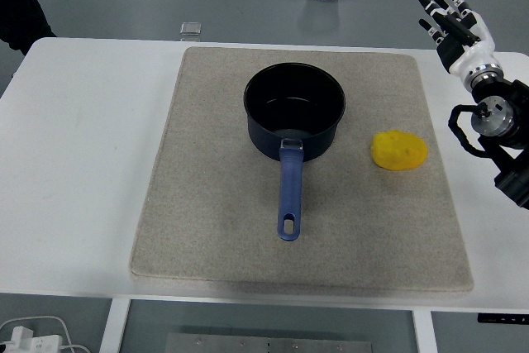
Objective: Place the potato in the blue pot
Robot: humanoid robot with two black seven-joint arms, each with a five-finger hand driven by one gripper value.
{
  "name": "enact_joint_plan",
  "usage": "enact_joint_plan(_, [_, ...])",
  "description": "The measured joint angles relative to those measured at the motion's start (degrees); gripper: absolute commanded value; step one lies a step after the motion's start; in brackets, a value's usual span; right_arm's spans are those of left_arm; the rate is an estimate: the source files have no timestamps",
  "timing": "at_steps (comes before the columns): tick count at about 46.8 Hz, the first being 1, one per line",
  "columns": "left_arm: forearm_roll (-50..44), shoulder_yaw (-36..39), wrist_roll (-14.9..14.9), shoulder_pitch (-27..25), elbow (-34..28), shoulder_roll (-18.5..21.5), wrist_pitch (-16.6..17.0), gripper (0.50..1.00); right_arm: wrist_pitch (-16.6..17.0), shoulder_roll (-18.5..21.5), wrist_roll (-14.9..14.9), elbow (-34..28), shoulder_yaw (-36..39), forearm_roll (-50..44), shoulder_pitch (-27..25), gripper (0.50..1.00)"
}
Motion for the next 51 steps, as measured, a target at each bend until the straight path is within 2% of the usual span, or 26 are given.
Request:
enact_joint_plan(14, [0.0, -0.1, 0.0, 0.2, 0.3, 0.0, 0.1, 0.996, 5.9, -6.8, 0.0, 2.6, -10.1, -5.5, 1.5, 0.926])
enact_joint_plan(21, [0.0, 0.0, 0.0, 0.2, 0.3, 0.0, 0.1, 0.996, 7.4, -12.1, 0.0, 8.7, -13.3, -10.1, 2.4, 0.926])
enact_joint_plan(30, [0.0, 0.0, 0.0, 0.2, 0.2, 0.0, 0.1, 0.996, 11.3, -20.4, 0.5, 18.7, -18.7, -15.7, 3.1, 0.926])
enact_joint_plan(41, [0.0, 0.0, 0.0, 0.0, 0.2, 0.0, 0.1, 0.996, 11.7, -29.7, 6.1, 29.8, -22.8, -24.0, 3.1, 0.926])
enact_joint_plan(51, [0.0, 0.0, 0.0, 0.0, 0.2, 0.0, 0.1, 0.996, 10.2, -31.5, 11.8, 34.8, -24.8, -33.9, 2.3, 0.924])
